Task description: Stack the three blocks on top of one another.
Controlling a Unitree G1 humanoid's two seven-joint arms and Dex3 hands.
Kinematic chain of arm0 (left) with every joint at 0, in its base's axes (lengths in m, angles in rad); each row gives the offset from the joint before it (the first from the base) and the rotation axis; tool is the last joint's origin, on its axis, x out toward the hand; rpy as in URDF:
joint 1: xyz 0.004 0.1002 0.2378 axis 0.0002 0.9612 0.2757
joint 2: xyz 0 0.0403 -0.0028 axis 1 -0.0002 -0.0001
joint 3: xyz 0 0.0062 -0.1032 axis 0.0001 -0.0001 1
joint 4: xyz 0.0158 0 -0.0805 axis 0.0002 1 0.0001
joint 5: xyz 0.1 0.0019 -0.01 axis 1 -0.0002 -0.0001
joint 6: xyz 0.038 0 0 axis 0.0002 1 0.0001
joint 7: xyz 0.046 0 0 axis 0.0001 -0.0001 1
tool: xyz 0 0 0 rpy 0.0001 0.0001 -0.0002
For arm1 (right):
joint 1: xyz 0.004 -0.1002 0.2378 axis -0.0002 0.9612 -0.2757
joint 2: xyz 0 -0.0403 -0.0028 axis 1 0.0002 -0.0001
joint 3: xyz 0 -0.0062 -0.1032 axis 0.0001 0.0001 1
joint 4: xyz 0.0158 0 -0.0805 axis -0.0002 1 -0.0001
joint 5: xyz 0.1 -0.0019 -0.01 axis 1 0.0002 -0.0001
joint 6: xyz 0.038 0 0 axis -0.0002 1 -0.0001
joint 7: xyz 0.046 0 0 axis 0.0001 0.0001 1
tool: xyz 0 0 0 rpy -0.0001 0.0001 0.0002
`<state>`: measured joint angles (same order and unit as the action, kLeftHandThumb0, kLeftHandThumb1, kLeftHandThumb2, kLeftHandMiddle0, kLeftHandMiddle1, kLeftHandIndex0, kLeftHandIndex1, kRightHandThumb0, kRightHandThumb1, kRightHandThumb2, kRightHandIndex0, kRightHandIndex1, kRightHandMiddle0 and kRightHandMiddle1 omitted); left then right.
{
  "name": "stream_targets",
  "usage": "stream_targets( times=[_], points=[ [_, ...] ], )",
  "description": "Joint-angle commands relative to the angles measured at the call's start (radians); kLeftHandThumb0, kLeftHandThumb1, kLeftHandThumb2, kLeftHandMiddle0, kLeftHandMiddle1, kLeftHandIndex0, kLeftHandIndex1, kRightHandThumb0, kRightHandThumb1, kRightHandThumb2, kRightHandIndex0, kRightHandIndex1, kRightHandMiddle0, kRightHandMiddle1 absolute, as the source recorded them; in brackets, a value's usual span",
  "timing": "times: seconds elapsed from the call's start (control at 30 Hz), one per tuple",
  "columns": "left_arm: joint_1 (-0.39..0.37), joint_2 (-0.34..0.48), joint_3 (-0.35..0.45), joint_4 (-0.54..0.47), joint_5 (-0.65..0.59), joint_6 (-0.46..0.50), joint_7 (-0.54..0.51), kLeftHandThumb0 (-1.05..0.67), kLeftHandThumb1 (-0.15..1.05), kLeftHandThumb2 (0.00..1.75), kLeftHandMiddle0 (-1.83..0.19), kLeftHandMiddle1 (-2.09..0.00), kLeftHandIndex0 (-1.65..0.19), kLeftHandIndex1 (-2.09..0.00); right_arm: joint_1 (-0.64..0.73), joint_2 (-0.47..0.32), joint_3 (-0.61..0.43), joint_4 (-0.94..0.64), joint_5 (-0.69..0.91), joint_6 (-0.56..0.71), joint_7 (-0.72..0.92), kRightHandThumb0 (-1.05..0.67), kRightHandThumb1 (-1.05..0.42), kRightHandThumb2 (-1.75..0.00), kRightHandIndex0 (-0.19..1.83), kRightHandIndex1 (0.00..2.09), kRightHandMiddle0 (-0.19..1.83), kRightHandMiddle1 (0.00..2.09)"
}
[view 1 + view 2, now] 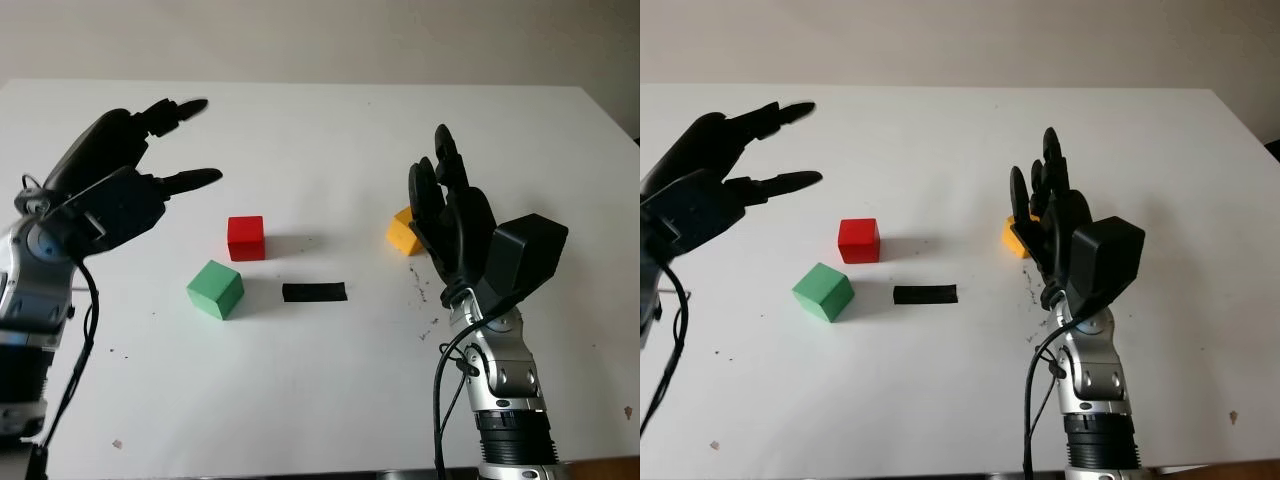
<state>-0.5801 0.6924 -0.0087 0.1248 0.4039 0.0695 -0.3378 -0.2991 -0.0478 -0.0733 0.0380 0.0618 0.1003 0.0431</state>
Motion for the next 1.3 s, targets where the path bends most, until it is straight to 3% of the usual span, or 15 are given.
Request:
stream_targets(
  times=[0.0, 0.17, 0.53, 1.27],
  points=[
    [-0.046, 0.024, -0.034, 0.005, 0.030, 0.001, -0.021, -0.85, 0.96, 0.04, -0.10, -0.05, -0.52, -0.13, 0.000, -0.003, 0.002, -0.020, 0.000, 0.003, -0.003, -0.56, -1.05, -0.53, -0.05, 0.06, -0.03, 0.06],
    [-0.086, 0.047, -0.115, 0.022, 0.136, -0.017, -0.053, -0.86, 0.99, 0.06, -0.10, -0.05, -0.51, -0.11, -0.003, -0.002, 0.004, -0.014, -0.004, -0.006, -0.004, -0.56, -1.05, -0.53, -0.05, 0.06, -0.03, 0.06],
    [-0.096, 0.011, -0.206, 0.057, 0.245, -0.031, -0.050, -0.86, 0.98, 0.06, -0.09, -0.04, -0.47, -0.09, -0.004, 0.003, 0.002, -0.018, 0.002, -0.006, -0.007, -0.56, -1.05, -0.52, -0.06, 0.05, -0.04, 0.05],
    [-0.075, 0.009, -0.239, 0.003, 0.316, -0.020, -0.130, -0.84, 0.98, 0.05, -0.03, -0.05, -0.42, -0.09, -0.001, 0.011, 0.004, -0.015, -0.003, -0.023, -0.017, -0.54, -1.05, -0.52, -0.04, 0.06, -0.02, 0.06]
  ],
)
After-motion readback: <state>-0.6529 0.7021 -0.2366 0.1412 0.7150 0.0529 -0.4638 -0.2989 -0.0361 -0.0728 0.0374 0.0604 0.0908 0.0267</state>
